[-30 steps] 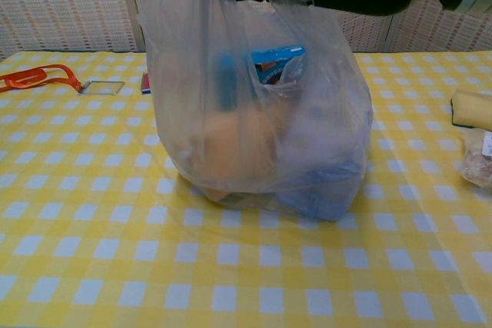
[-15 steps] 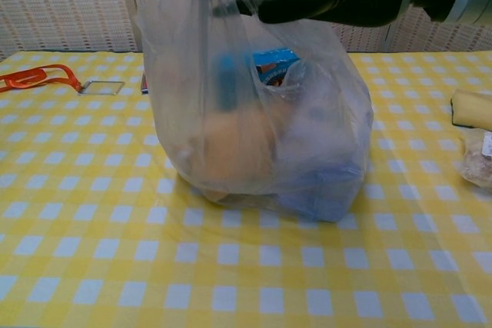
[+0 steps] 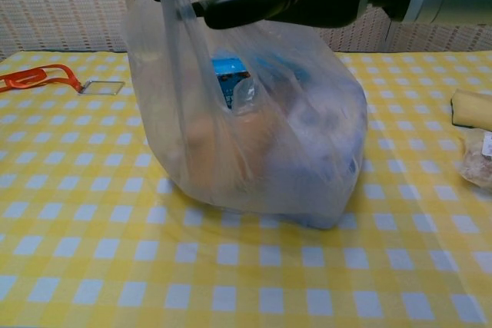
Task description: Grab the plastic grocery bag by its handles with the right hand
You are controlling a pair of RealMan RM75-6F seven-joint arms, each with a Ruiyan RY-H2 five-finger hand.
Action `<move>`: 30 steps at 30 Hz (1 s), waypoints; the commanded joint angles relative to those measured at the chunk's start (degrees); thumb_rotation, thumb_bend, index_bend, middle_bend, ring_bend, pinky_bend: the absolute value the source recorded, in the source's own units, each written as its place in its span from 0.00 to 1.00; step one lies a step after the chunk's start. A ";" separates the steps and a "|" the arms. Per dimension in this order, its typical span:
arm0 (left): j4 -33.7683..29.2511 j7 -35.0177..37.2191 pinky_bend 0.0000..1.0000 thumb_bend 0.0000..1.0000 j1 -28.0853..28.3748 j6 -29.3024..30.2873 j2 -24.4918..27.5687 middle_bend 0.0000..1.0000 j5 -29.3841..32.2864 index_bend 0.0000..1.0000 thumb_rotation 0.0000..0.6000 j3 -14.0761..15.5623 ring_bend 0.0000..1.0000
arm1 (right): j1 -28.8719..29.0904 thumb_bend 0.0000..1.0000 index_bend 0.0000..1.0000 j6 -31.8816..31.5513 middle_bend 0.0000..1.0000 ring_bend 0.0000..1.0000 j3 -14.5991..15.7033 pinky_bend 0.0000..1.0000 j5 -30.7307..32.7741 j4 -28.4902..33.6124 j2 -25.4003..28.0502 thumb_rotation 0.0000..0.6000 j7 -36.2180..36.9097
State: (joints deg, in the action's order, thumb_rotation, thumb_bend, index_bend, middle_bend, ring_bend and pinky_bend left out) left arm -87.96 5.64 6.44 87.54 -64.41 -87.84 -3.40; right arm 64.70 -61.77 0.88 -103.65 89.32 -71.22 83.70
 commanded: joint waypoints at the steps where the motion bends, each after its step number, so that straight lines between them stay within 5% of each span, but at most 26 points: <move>1: 0.02 0.08 0.00 0.36 -0.01 0.04 0.01 0.00 -0.01 0.00 1.00 -0.01 0.00 | 0.83 0.20 0.09 0.71 0.02 0.00 -0.49 0.00 0.30 0.09 -0.64 1.00 0.20; 18: -0.20 0.70 0.00 0.36 -0.32 0.53 0.36 0.00 -0.10 0.00 1.00 -0.02 0.01 | 6.49 0.20 0.12 1.90 0.08 0.13 -8.15 0.00 7.42 -10.93 -16.40 1.00 13.23; 23: -0.44 1.38 0.00 0.36 -0.84 1.61 0.79 0.00 -0.33 0.00 1.00 -0.07 0.01 | 6.46 0.20 0.28 0.16 0.22 0.22 -10.40 0.03 9.85 -14.12 -20.50 1.00 17.97; 30: -0.31 2.63 0.00 0.36 -1.12 2.28 1.17 0.00 -0.73 0.00 1.00 -0.11 0.01 | 4.14 0.20 0.44 -2.38 0.39 0.35 -13.61 0.21 13.92 -13.87 -21.40 1.00 20.13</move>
State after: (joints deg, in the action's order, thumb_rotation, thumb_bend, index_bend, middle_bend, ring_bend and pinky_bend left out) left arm -88.27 8.26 5.32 89.81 -63.25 -88.55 -3.50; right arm 69.46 -63.55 -12.04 -90.41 74.88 -92.73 103.39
